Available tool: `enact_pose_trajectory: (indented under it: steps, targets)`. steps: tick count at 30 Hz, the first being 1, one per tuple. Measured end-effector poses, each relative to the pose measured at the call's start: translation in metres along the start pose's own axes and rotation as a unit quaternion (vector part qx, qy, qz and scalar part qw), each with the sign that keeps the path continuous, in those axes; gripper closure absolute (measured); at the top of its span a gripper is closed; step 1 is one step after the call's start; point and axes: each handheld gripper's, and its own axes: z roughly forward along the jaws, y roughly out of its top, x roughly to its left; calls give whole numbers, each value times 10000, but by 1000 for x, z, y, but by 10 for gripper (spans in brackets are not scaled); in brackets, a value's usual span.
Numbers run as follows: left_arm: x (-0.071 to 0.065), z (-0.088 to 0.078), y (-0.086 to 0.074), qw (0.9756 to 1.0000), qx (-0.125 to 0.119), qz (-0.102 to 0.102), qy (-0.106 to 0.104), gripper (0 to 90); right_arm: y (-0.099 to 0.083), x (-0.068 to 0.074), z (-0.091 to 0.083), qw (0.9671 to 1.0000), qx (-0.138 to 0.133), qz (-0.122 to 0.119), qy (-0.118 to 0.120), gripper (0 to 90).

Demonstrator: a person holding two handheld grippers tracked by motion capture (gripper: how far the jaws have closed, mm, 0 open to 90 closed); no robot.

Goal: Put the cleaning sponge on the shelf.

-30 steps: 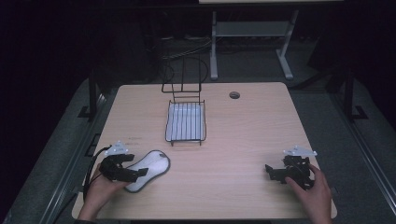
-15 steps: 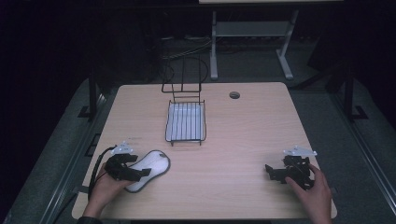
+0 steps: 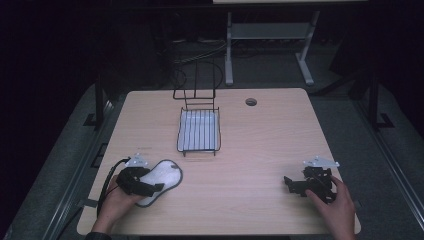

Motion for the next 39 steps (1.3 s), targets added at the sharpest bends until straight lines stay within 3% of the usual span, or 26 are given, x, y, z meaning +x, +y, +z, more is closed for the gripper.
enact_pose_trajectory:
  steps: [13, 20, 25, 39]
  targets:
    - [-1, -2, 1, 9999, 29, 11, -111, 199, 0, 0, 0, 10000, 1, 0, 1, 2]
    - [-3, -7, 3, 9999, -1, 134, -42, 264, 0, 0, 0, 10000, 0, 1, 0, 2]
    - [-4, -15, 5, 9997, -117, 208, -64, 399, 0, 0, 0, 10000, 1, 0, 0, 2]
    - [-3, -32, 8, 9987, -402, 255, -154, 633, 0, 0, 0, 10000, 1, 1, 1, 2]
